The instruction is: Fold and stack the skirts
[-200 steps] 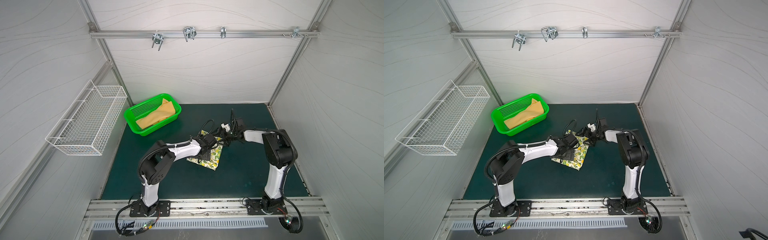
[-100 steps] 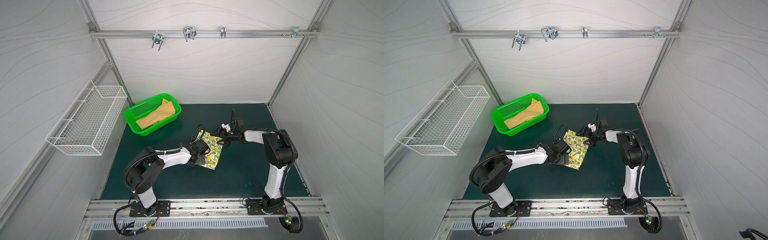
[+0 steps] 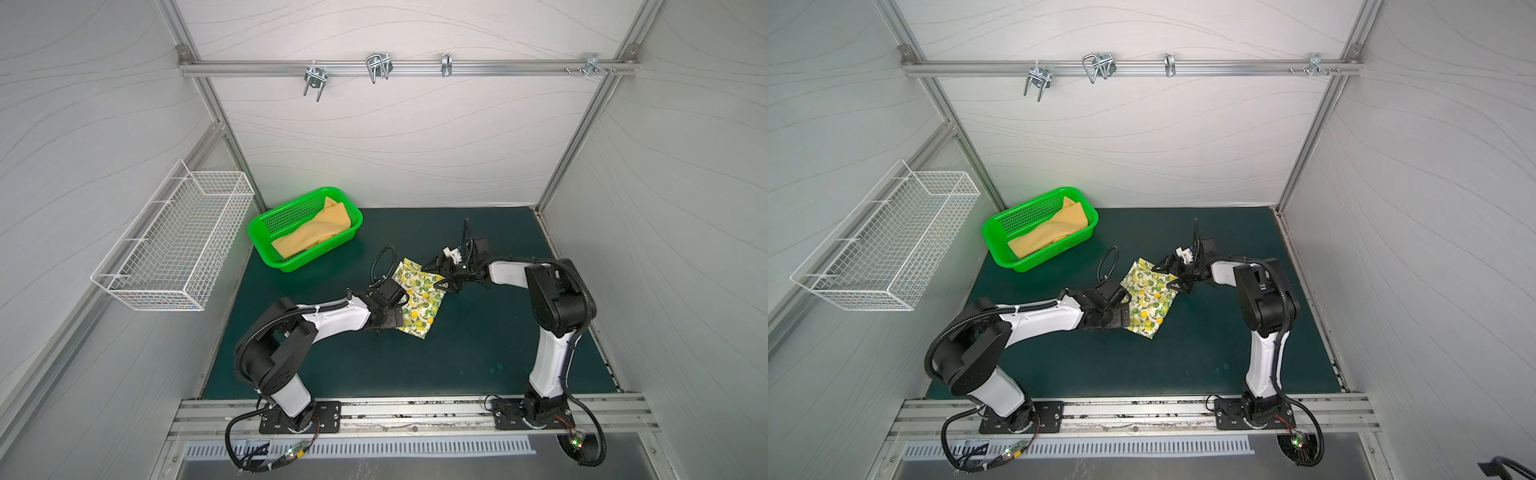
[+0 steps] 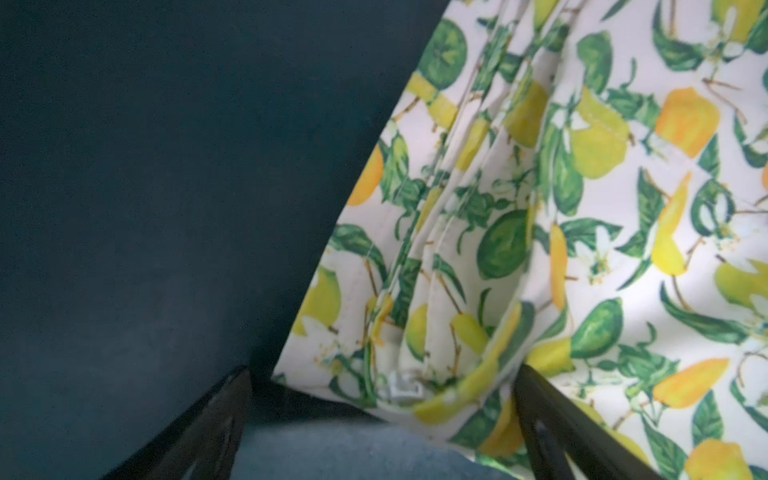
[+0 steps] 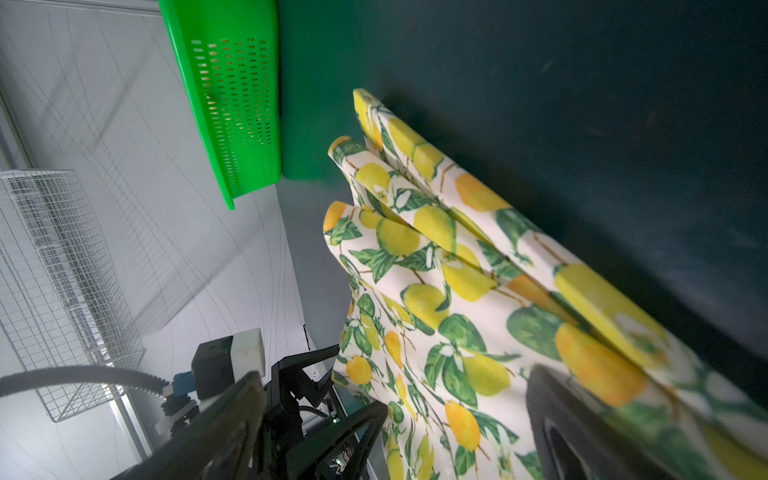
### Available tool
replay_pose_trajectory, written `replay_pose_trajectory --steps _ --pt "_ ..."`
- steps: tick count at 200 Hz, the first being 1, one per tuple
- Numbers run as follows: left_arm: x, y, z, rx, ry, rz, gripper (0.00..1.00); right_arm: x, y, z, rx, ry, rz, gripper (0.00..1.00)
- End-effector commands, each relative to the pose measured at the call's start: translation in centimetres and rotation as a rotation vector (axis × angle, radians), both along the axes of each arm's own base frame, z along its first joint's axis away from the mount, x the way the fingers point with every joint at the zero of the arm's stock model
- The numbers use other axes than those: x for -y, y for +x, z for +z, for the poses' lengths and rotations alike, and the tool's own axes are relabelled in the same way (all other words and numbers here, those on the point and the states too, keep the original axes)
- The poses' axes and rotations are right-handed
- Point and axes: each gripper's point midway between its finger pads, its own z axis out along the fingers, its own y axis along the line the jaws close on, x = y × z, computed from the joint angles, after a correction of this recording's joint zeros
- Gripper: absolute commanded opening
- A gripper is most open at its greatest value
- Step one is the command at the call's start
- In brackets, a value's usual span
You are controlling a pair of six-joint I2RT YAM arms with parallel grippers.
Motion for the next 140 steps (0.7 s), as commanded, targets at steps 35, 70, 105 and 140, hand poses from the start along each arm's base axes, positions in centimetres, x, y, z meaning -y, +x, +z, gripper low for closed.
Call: replay_pose_trajectory --steps 35,70,105,140 --pt "-5.8 -1.1 -2.0 -0.145 0.088 0.06 0.99 3.5 -3.9 -5.5 -0.159 -0.141 -0.123 0.99" --pt "-6.5 1.3 -1.9 -0.152 0.09 0.072 0.99 3.8 -5.5 -5.6 -0.161 -0.116 -0.156 0.99" --pt "-6.4 4.2 -1.1 -0.144 0.083 0.081 0.99 4.0 -7.3 -5.8 -0.16 -0.112 -0.175 0.99" --pt "-5.7 6.6 -0.7 -0.142 0.078 0.076 0.99 3.6 -9.1 -6.1 -0.163 -0.11 -0.186 0.99"
